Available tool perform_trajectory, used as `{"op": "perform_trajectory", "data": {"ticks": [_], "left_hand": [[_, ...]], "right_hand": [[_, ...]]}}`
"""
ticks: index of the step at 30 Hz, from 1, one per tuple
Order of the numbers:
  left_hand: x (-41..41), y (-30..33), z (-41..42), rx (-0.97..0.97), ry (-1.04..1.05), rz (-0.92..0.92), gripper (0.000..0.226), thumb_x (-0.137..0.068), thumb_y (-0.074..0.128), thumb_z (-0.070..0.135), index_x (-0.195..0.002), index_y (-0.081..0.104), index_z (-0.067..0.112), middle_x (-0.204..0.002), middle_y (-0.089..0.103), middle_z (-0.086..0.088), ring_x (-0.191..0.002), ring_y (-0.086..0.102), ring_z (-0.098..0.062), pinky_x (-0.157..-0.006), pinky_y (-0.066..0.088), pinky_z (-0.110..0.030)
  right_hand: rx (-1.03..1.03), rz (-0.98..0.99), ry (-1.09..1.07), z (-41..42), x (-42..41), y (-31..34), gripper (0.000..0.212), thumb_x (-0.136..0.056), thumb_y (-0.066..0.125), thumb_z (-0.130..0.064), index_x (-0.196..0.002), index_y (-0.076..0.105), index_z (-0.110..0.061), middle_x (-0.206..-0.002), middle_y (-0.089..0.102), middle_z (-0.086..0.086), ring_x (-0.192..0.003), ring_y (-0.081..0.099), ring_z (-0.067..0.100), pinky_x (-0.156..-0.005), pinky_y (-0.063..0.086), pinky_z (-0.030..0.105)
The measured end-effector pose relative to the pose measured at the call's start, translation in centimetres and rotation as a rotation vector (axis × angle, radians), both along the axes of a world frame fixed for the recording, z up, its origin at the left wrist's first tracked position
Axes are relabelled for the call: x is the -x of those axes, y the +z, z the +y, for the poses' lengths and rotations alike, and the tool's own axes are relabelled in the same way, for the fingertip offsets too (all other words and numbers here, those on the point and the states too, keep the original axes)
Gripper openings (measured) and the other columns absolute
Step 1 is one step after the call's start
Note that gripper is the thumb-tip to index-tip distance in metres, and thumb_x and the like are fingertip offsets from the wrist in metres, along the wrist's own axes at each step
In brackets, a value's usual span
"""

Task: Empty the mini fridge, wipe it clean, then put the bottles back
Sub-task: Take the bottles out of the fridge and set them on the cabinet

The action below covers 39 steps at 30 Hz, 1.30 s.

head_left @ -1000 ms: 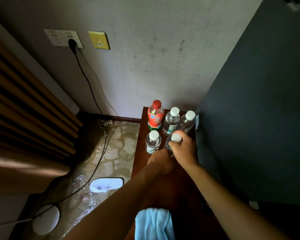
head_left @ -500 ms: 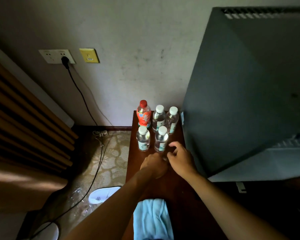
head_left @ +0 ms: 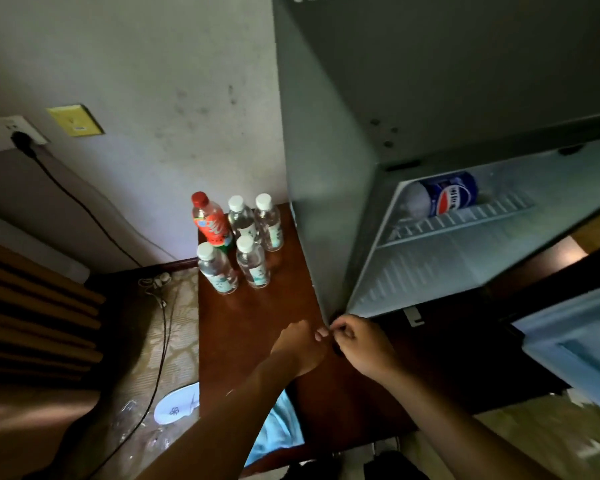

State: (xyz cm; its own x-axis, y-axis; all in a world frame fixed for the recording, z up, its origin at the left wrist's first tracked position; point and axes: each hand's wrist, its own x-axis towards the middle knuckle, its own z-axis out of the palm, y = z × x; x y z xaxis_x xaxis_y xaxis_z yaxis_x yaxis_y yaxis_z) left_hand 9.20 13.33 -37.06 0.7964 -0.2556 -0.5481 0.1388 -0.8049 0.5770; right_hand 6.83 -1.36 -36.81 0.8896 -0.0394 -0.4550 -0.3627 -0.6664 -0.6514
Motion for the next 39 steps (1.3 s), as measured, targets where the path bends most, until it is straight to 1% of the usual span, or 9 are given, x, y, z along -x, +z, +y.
{"op": "perform_trajectory", "data": {"ticks": [5,13,19,23,27,32,34,37,39], "left_hand": [[1.1,-0.1,-4.1,0.043,-0.044,-0.039,0.019,-0.084,0.051,0.038,-0.09,0.069,0.033,-0.09,0.073,0.009,-0.09,0.068,-0.018,-0.08,0.053,-0.029],[-0.8,2.6,-11.1,0.028,0.071,-0.195,0.012,-0.092,0.055,0.037,-0.092,0.067,0.035,-0.099,0.072,0.012,-0.094,0.067,-0.014,-0.08,0.05,-0.024],[-2.0,5.0,-15.2,0.093,0.166,-0.299,0.016,-0.093,0.054,0.03,-0.099,0.069,0.031,-0.101,0.072,0.011,-0.092,0.068,-0.015,-0.08,0.053,-0.027],[-3.2,6.6,-18.0,0.135,0.203,-0.368,0.016,-0.093,0.054,0.03,-0.098,0.069,0.031,-0.098,0.072,0.014,-0.089,0.068,-0.012,-0.08,0.053,-0.026],[-4.3,7.1,-19.0,0.102,0.215,-0.405,0.015,-0.094,0.056,0.028,-0.099,0.07,0.029,-0.101,0.072,0.013,-0.093,0.067,-0.013,-0.081,0.051,-0.025],[-5.5,7.2,-19.6,0.064,0.247,-0.42,0.016,-0.094,0.055,0.028,-0.099,0.07,0.027,-0.102,0.073,0.01,-0.094,0.067,-0.016,-0.081,0.052,-0.027],[-5.9,7.1,-19.7,0.055,0.256,-0.42,0.017,-0.095,0.054,0.028,-0.1,0.07,0.026,-0.104,0.072,0.008,-0.094,0.067,-0.015,-0.079,0.05,-0.025],[-6.2,6.8,-19.9,0.043,0.26,-0.407,0.017,-0.096,0.054,0.029,-0.103,0.07,0.025,-0.105,0.072,0.008,-0.094,0.066,-0.013,-0.077,0.046,-0.022],[-6.3,6.5,-19.8,0.038,0.267,-0.392,0.017,-0.097,0.054,0.029,-0.106,0.069,0.025,-0.107,0.071,0.008,-0.093,0.064,-0.011,-0.076,0.044,-0.021]], "right_hand": [[-0.044,0.023,-0.123,-5.1,0.8,0.2,0.019,-0.092,0.057,-0.016,-0.082,0.062,-0.032,-0.078,0.066,0.003,-0.079,0.065,0.022,-0.077,0.056,0.043],[-0.092,-0.052,-0.131,-12.6,-1.4,1.6,0.018,-0.09,0.056,-0.018,-0.083,0.062,-0.033,-0.081,0.067,0.001,-0.077,0.066,0.019,-0.078,0.057,0.042],[-0.11,-0.131,-0.092,-16.2,-4.3,2.5,0.02,-0.091,0.054,-0.016,-0.107,0.06,-0.027,-0.08,0.064,0.005,-0.069,0.066,0.021,-0.066,0.056,0.037],[-0.116,-0.205,-0.142,-17.8,-6.7,3.4,0.032,-0.089,0.055,-0.014,-0.118,0.054,-0.026,-0.08,0.062,0.01,-0.073,0.065,0.027,-0.076,0.054,0.045],[-0.126,-0.274,-0.229,-19.0,-9.3,4.3,0.033,-0.09,0.057,-0.016,-0.121,0.051,-0.021,-0.079,0.061,-0.003,-0.077,0.065,0.027,-0.073,0.053,0.042],[0.044,-0.378,-0.217,-19.9,-12.4,4.5,0.025,-0.093,0.058,-0.024,-0.117,0.055,-0.016,-0.09,0.063,0.007,-0.064,0.055,0.021,-0.055,0.039,0.026],[0.08,-0.394,-0.245,-19.7,-13.1,4.2,0.03,-0.094,0.059,-0.028,-0.12,0.054,-0.012,-0.101,0.064,0.01,-0.074,0.061,0.025,-0.059,0.043,0.027],[0.15,-0.432,-0.179,-19.4,-14.4,3.5,0.033,-0.095,0.058,-0.028,-0.121,0.058,-0.008,-0.12,0.062,0.014,-0.106,0.061,0.033,-0.078,0.048,0.032],[0.26,-0.526,-0.084,-19.2,-14.8,3.9,0.029,-0.097,0.052,-0.024,-0.11,0.068,-0.003,-0.111,0.066,0.017,-0.104,0.062,0.033,-0.082,0.051,0.034]]}}
